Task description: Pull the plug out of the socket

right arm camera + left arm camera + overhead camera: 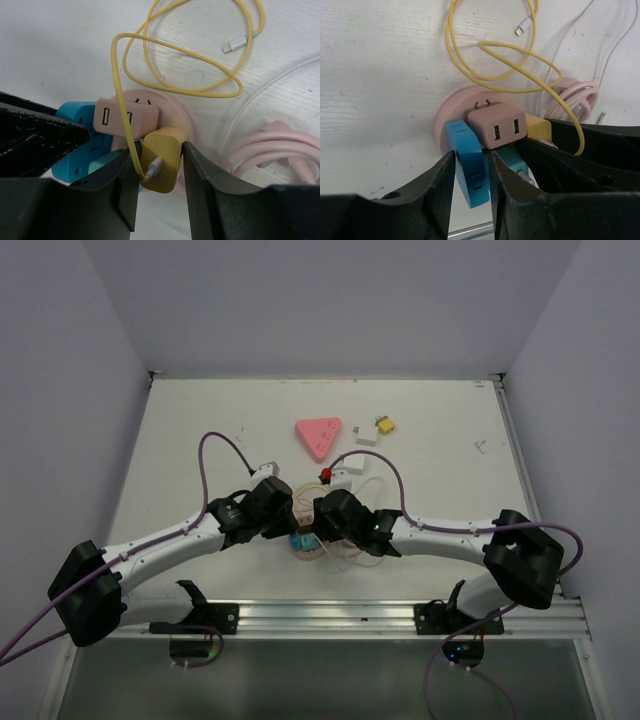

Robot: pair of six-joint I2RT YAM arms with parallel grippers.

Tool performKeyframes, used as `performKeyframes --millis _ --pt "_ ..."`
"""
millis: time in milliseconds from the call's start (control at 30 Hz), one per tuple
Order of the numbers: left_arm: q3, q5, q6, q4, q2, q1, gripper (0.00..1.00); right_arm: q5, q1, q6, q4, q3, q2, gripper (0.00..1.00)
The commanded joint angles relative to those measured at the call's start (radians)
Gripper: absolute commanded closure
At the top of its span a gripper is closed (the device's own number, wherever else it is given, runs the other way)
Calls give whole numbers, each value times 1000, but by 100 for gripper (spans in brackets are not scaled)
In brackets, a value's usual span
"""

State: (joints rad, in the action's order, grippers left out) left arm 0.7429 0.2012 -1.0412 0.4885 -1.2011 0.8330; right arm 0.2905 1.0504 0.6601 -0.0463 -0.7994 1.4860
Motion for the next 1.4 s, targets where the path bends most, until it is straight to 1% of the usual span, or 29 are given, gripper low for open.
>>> performKeyframes --millis 0,33,100,167,200,233,300,333,500,600,700,733,800,867,900,933,1000,1167,1367 --pt "44 9 18 -13 -3 5 62 75 22 26 -59 -29 31 66" --pt "46 3 18 -11 0 5 59 82 23 30 -69 -32 42 69" --pt "49 -2 14 -4 0 5 55 88 28 35 -81 -43 52 73" --pt "52 -2 10 2 6 5 50 98 30 39 -93 -52 66 79" --pt "53 -2 10 8 8 6 50 101 33 41 -99 -53 71 82" --pt "55 -3 10 12 6 6 50 105 31 44 -108 -57 74 86" --pt "53 -3 6 24 2 8 50 114 34 50 -118 -60 80 89" --pt "53 -2 1 30 -2 8 51 118 34 53 -124 -60 83 93" --pt "44 1 -20 51 -8 17 59 131 34 56 -139 -64 89 100" --pt "55 12 -25 74 -20 23 60 134 34 56 -148 -69 95 100" --pt "72 21 -20 90 -46 28 64 133 36 58 -155 -77 108 100" --pt "76 24 -19 96 -54 29 70 136 36 56 -158 -78 109 100" --pt "93 23 -19 104 -74 32 74 137 37 56 -165 -83 117 100" --pt "116 23 -17 113 -84 38 85 145 40 61 -179 -89 129 100" --pt "130 26 -14 120 -95 40 88 147 40 62 -184 -92 134 100" --pt "145 39 -14 131 -100 40 95 150 42 75 -203 -96 149 100" --pt "194 59 -13 165 -113 41 100 162 45 88 -230 -115 168 100" --pt "265 101 -19 179 -120 40 100 173 46 119 -328 -178 241 100" --pt "274 119 -57 148 -92 34 100 167 48 138 -374 -207 286 100"
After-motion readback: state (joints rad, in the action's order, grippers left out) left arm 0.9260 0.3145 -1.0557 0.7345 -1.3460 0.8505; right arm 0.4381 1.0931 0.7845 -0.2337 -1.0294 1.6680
